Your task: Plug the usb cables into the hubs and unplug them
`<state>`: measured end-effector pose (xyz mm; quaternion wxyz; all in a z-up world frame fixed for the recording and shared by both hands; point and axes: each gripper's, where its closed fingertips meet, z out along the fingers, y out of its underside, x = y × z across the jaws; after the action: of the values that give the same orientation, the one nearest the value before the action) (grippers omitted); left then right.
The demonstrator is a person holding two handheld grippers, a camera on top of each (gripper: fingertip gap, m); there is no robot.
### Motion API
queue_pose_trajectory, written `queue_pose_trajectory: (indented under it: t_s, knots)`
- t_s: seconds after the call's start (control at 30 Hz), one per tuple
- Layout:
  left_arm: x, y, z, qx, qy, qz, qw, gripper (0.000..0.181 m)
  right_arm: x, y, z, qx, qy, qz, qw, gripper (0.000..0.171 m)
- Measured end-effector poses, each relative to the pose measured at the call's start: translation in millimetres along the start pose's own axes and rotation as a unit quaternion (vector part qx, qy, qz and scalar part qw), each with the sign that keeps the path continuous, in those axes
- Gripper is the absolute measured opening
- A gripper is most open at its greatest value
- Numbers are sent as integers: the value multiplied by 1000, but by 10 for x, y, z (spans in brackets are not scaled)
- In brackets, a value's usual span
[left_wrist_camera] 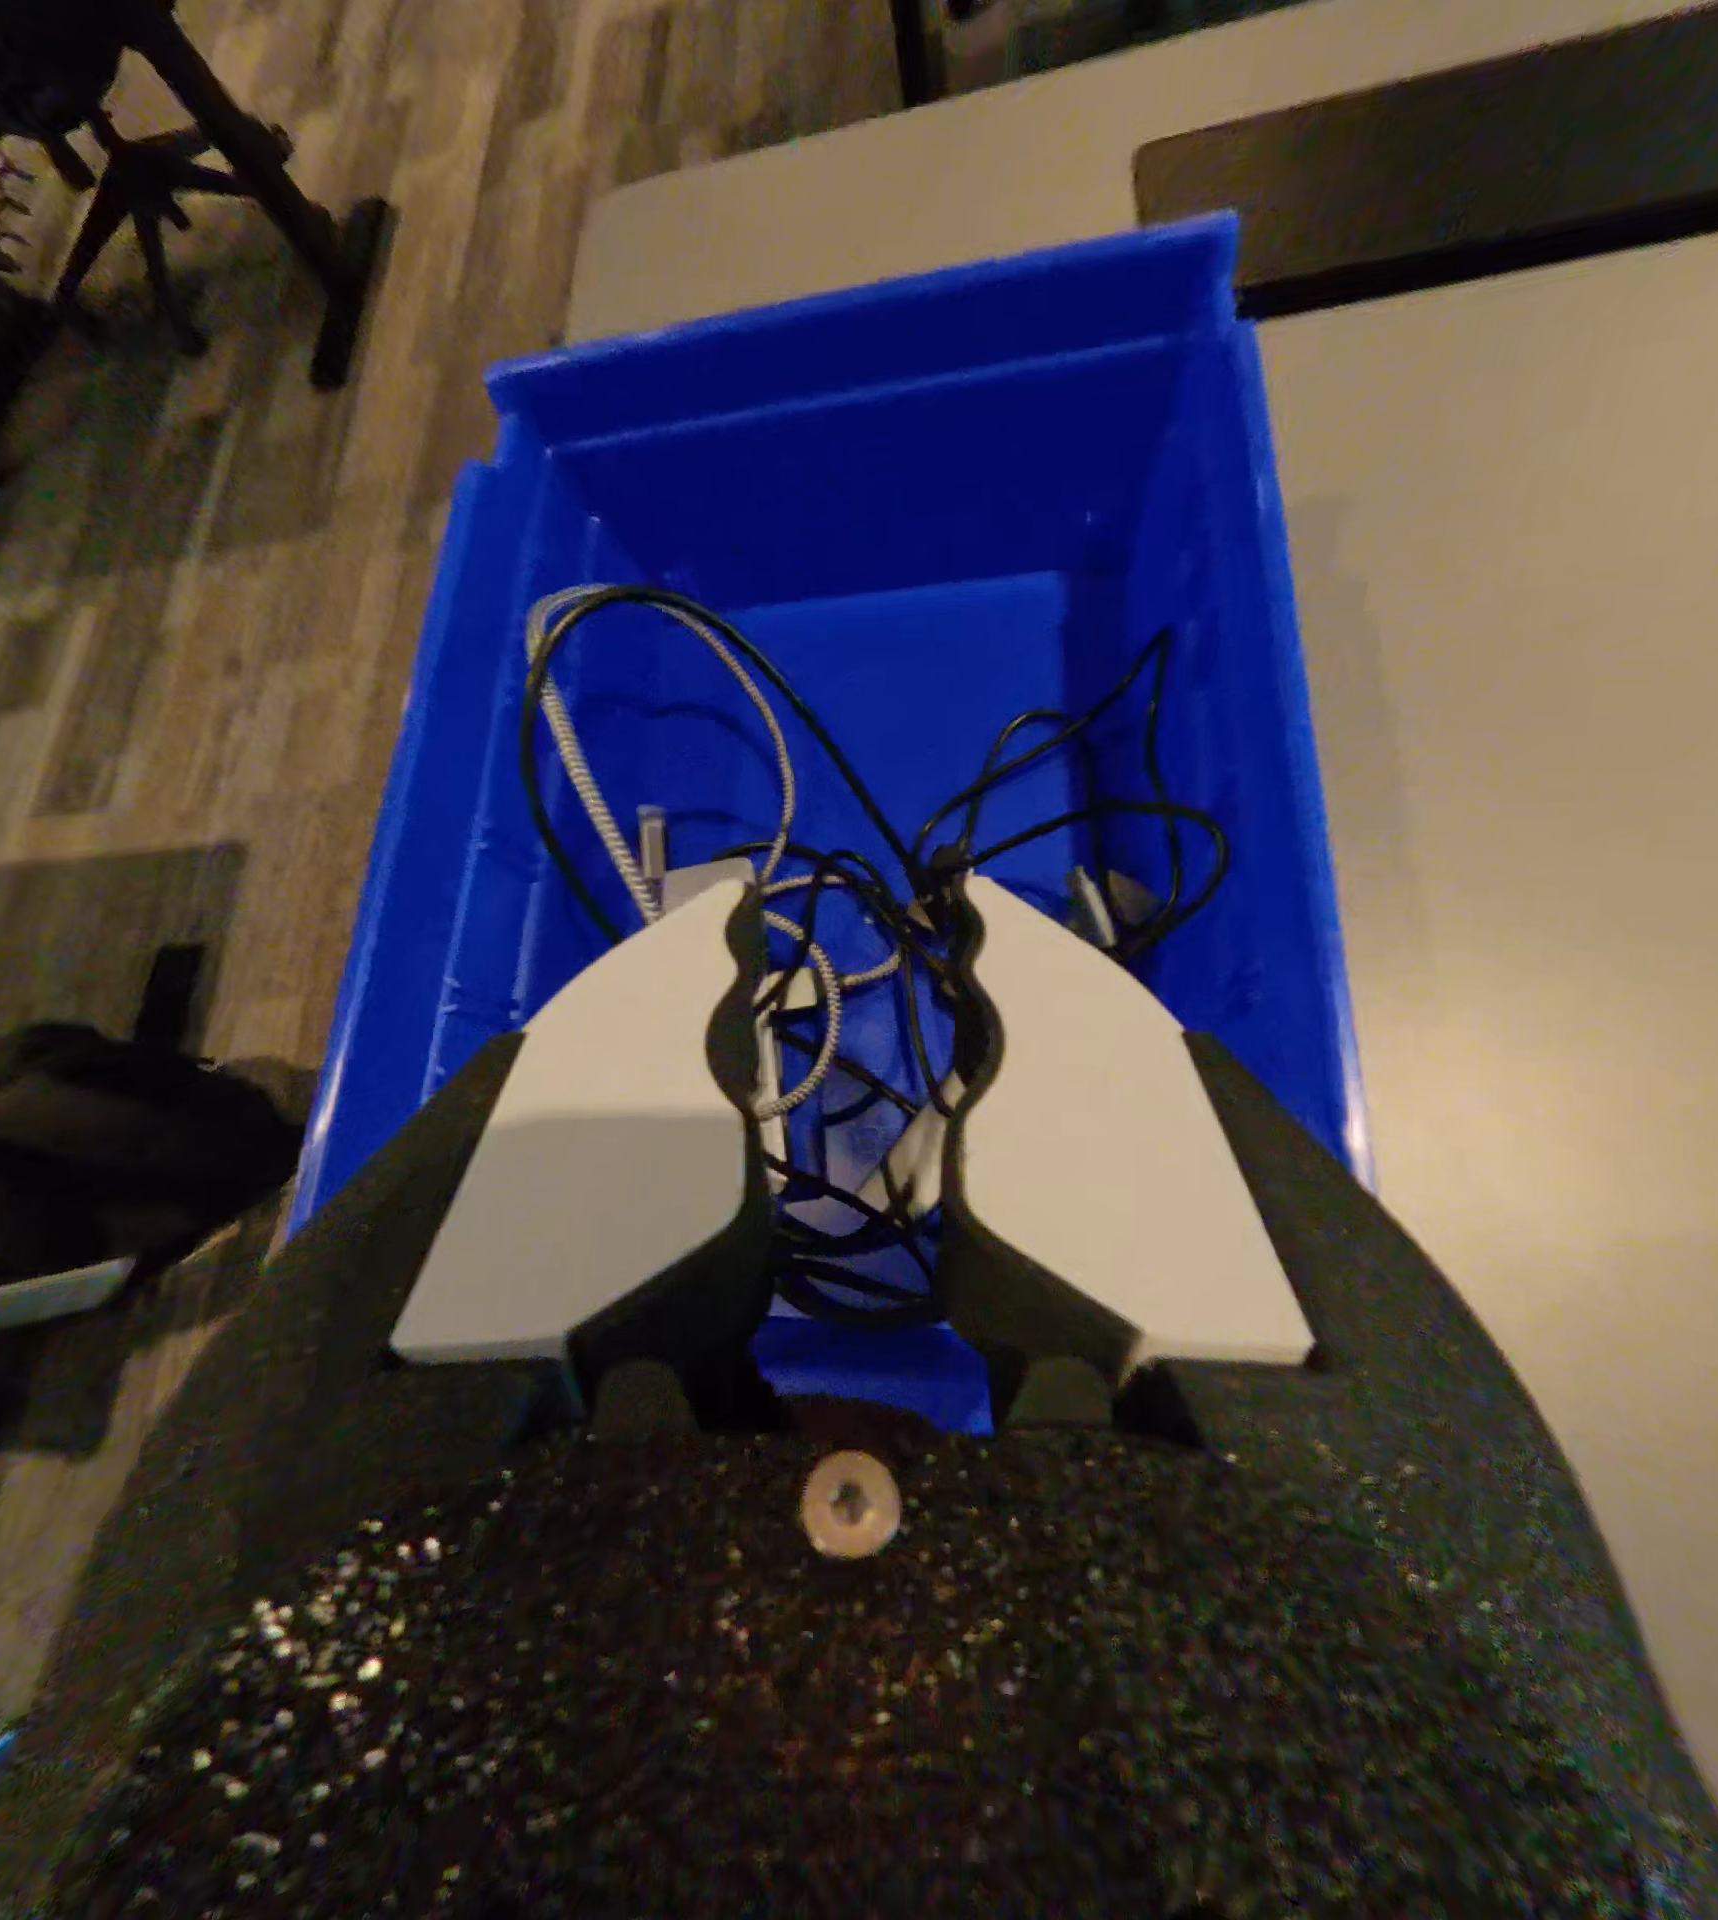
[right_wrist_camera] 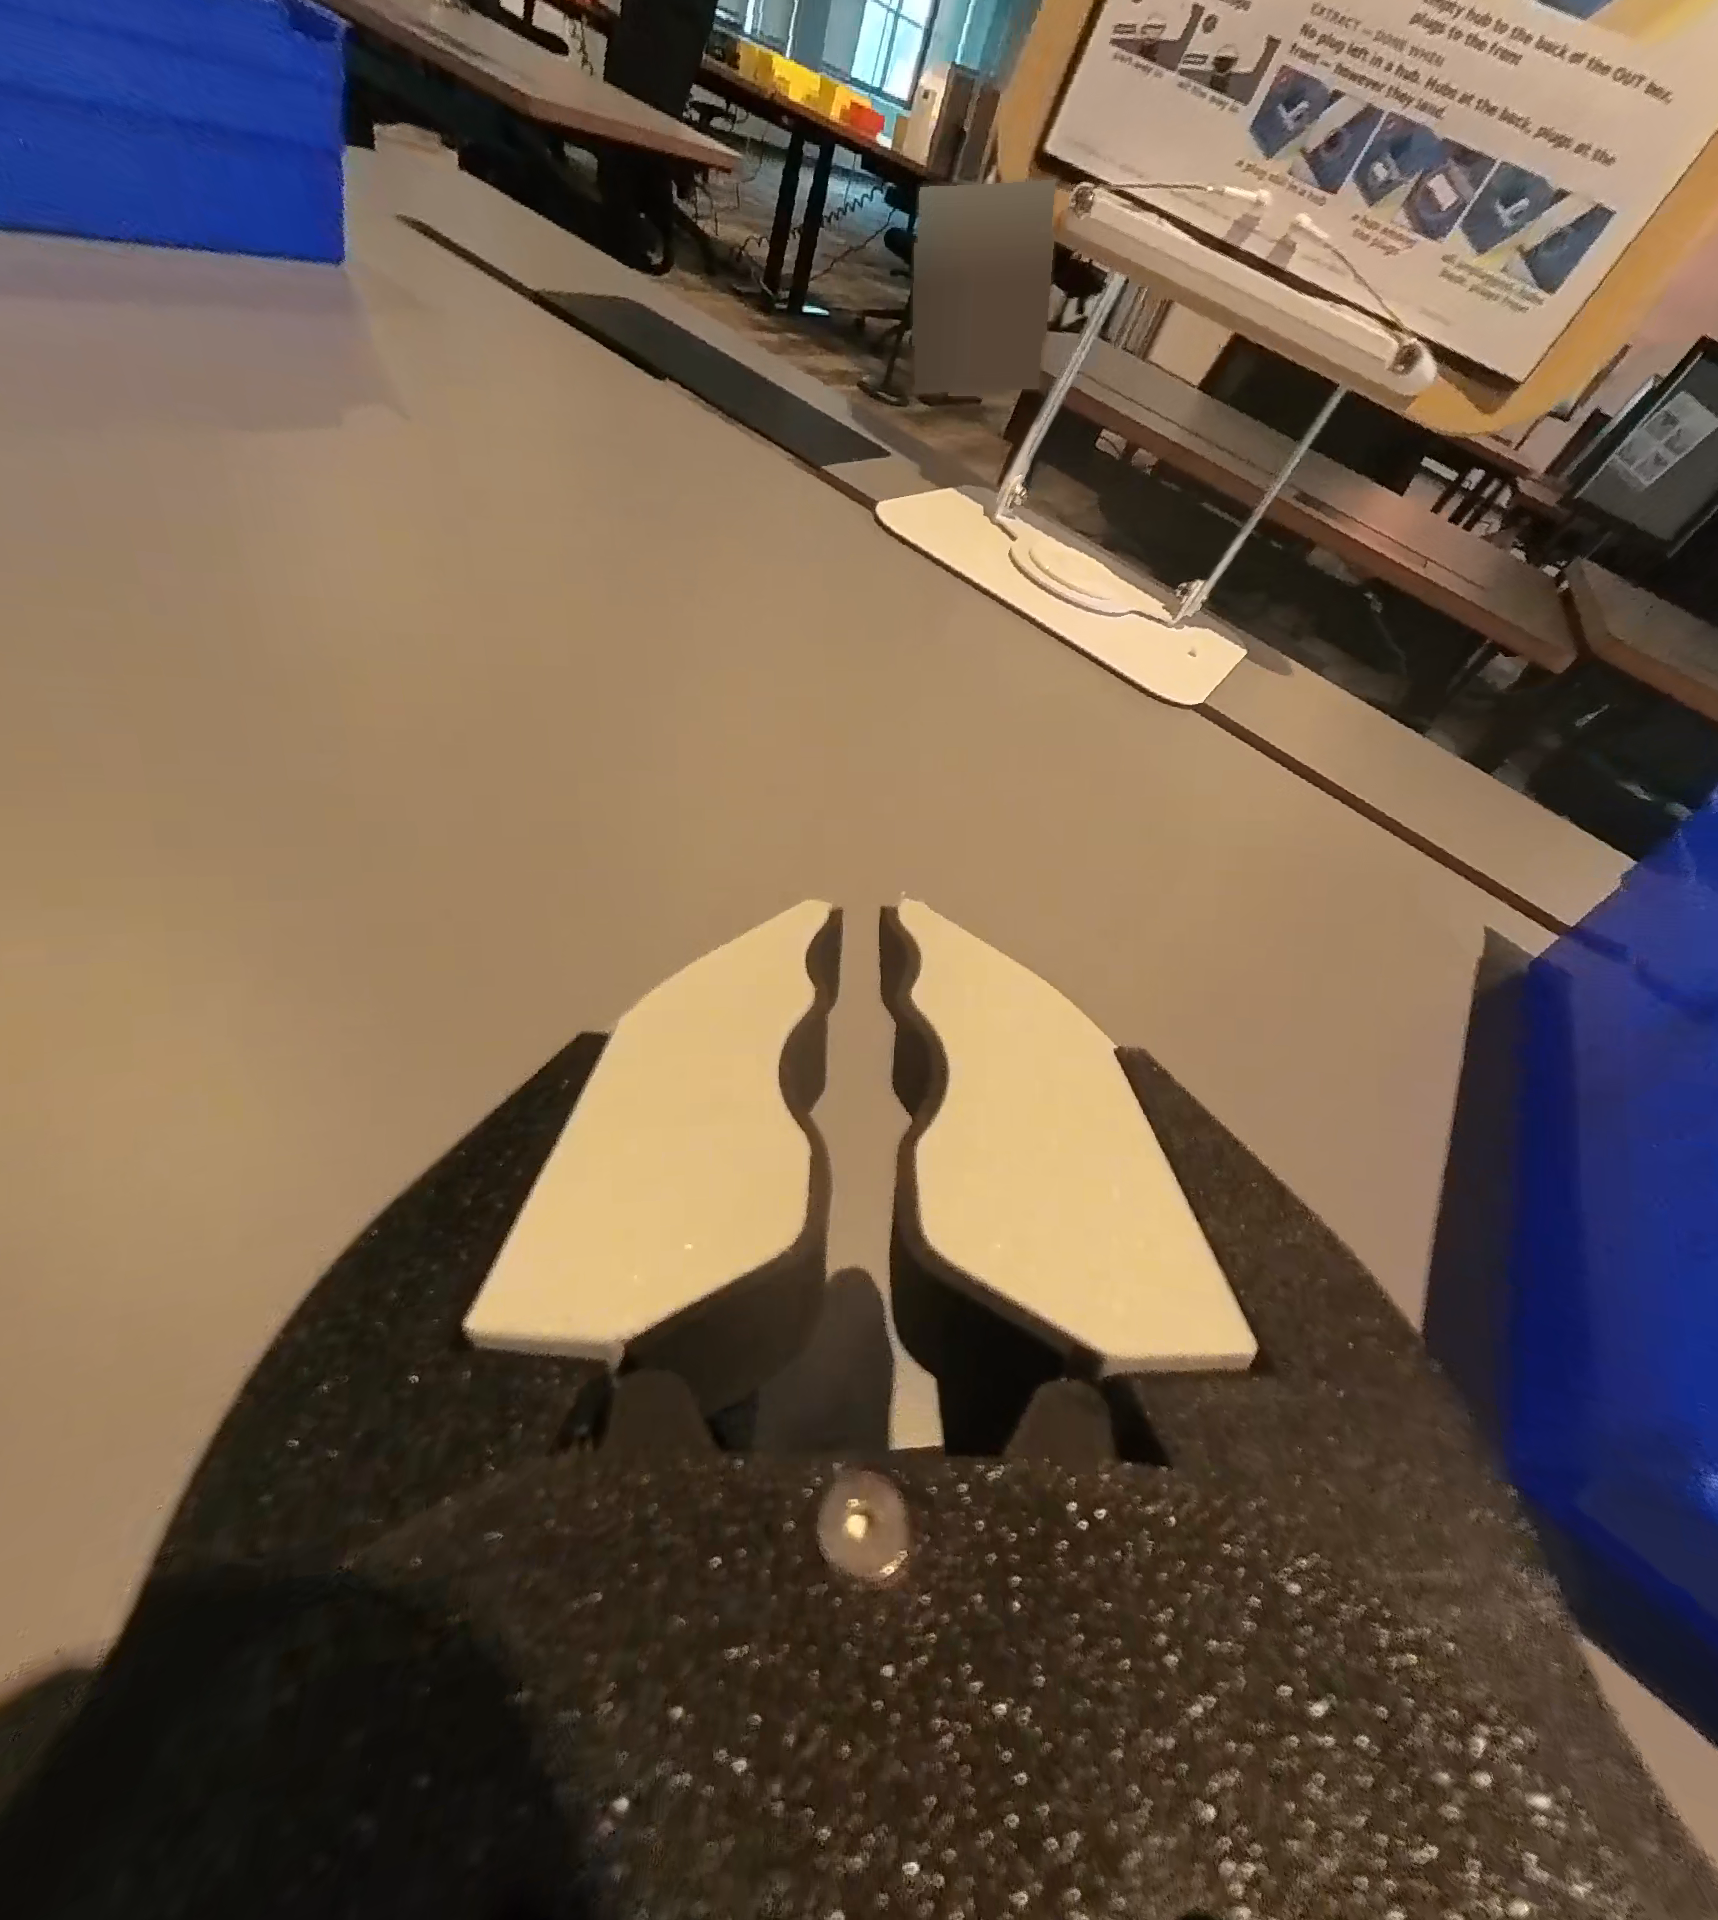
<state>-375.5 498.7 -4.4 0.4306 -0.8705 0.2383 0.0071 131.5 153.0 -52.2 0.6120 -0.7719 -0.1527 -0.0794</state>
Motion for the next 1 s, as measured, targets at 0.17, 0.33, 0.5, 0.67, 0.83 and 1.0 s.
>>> queue_pose_trajectory:
  t_s: [0.17,0.33,0.5,0.67,0.83,1.0]
  knots:
    - [-180,-176,60,66,-3,-84,994,34,-18,-11,-8,3,1,-10,1000,7]
    - [-489,-223,20,142,20,-217,966,33,-6,0,2,0,-4,-1,1000,7]
    - [-193,-384,100,127,135,-228,956,32,-9,3,5,-1,-4,-3,1000,7]
    - [31,-360,399,40,137,-172,975,32,-8,-6,-1,2,-2,-4,1000,7]
    - [-167,-168,689,-55,-4,-100,993,33,0,-6,-2,3,-3,1,1000,7]
    - [-337,-83,907,-111,-99,-50,988,34,25,-12,-9,6,-1,11,1000,7]
